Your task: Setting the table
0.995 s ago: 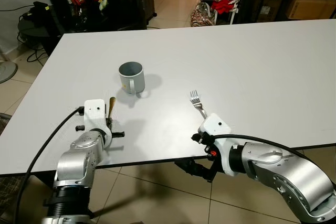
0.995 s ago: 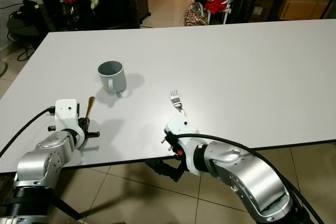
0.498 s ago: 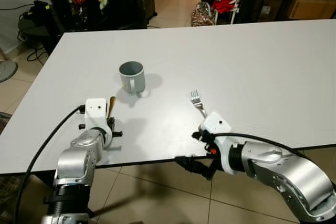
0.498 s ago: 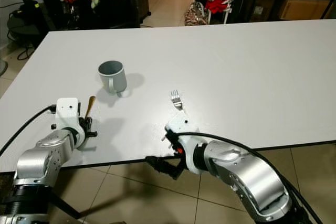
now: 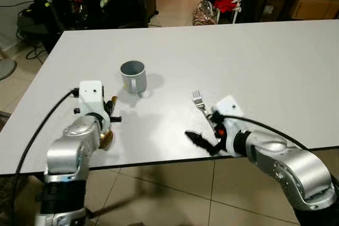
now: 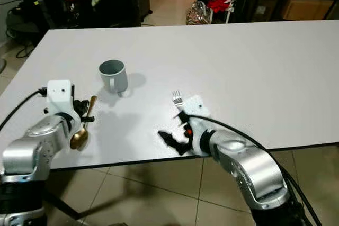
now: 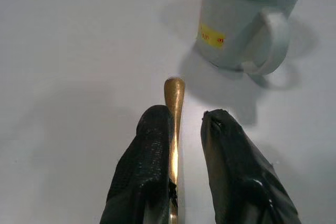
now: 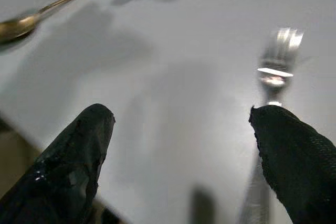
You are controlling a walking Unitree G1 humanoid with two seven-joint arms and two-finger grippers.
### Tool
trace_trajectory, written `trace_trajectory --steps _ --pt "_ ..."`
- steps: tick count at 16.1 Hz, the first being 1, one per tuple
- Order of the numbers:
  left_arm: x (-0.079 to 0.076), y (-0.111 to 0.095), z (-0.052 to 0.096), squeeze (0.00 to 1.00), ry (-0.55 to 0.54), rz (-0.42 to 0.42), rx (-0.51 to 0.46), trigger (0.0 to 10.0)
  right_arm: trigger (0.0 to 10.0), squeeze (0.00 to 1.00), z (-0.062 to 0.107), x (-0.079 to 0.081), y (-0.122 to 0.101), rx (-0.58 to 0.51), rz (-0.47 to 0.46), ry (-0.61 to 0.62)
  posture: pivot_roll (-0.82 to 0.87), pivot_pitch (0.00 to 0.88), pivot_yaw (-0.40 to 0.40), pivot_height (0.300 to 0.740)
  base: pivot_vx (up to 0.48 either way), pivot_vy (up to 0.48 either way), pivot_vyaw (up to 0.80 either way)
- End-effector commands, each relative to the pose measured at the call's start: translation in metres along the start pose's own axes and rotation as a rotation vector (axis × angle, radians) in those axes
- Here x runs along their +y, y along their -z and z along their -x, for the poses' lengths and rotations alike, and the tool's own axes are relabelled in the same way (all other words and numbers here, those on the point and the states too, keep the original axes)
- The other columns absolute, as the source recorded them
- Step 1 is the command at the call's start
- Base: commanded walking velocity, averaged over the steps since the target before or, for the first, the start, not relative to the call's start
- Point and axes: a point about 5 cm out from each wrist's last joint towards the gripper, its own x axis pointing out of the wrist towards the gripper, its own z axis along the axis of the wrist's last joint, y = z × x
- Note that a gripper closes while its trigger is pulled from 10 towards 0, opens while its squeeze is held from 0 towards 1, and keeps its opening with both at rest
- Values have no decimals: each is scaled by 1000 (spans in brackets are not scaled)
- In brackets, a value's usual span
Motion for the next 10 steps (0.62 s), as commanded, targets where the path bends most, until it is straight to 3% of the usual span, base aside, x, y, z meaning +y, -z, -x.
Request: trace_trajectory --steps 1,3,7,8,10 --pt "-2 -10 11 0 54 -13 -59 10000 10000 0 4 -13 -3 -40 -21 103 -32 0 51 740 0 0 0" --pt "-9 -10 27 0 161 -75 -143 10000 10000 0 7 -22 0 -44 -13 170 -34 0 55 740 0 0 0" --pt "-14 4 51 0 263 -116 -160 10000 10000 0 13 -44 15 2 39 328 -23 0 31 740 0 0 0" --pt "-18 3 58 0 335 -115 -171 10000 10000 0 12 -49 20 15 29 333 -18 0 25 740 0 0 0" --pt "-24 11 69 0 510 -198 -125 10000 10000 0 4 -48 39 81 50 287 -13 0 25 740 0 0 0"
